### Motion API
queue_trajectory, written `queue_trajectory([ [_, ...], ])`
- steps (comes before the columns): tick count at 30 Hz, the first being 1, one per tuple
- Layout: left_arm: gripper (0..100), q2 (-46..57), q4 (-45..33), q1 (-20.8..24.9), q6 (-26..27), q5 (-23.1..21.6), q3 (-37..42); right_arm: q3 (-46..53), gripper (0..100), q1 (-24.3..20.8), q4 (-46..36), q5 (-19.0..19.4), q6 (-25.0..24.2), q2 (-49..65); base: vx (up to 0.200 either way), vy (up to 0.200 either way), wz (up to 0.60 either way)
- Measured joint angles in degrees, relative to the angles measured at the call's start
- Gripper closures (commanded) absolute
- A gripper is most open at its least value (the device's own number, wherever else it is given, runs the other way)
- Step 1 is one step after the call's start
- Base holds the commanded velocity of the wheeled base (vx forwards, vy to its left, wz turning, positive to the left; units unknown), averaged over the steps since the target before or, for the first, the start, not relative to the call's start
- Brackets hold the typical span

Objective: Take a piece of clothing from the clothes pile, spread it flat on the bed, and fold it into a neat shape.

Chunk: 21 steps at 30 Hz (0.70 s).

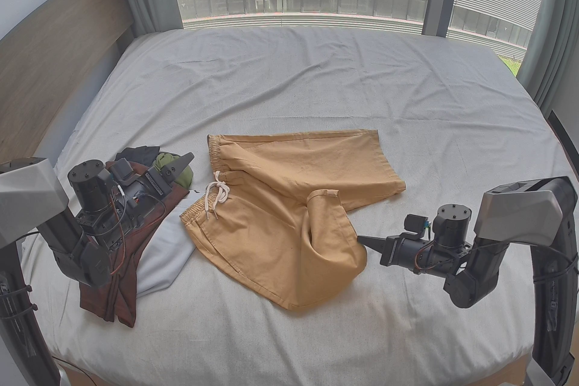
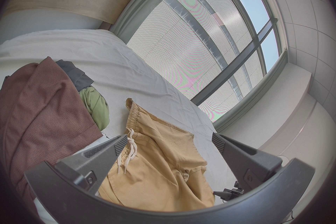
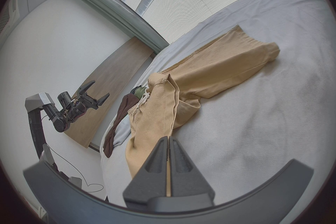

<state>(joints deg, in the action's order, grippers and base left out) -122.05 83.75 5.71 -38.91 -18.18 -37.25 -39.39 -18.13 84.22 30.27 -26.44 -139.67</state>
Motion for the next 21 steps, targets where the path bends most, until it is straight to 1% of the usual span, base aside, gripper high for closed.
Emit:
queue_trajectory([
  [11, 0, 0.17, -0.02, 0.00, 0.00, 0.01, 0.05, 6.73, 100, 6.08, -0.55, -0.17, 0.06, 6.10, 0.000, 0.000, 0.00],
  [17, 0, 0.24, -0.02, 0.02, 0.00, 0.06, 0.00, 8.78, 100, 7.35, -0.83, -0.17, 0.06, 8.30, 0.000, 0.000, 0.00],
  [21, 0, 0.28, -0.02, 0.02, 0.00, 0.09, 0.00, 7.78, 100, 7.74, -2.80, -0.33, 0.06, 8.72, 0.000, 0.000, 0.00],
])
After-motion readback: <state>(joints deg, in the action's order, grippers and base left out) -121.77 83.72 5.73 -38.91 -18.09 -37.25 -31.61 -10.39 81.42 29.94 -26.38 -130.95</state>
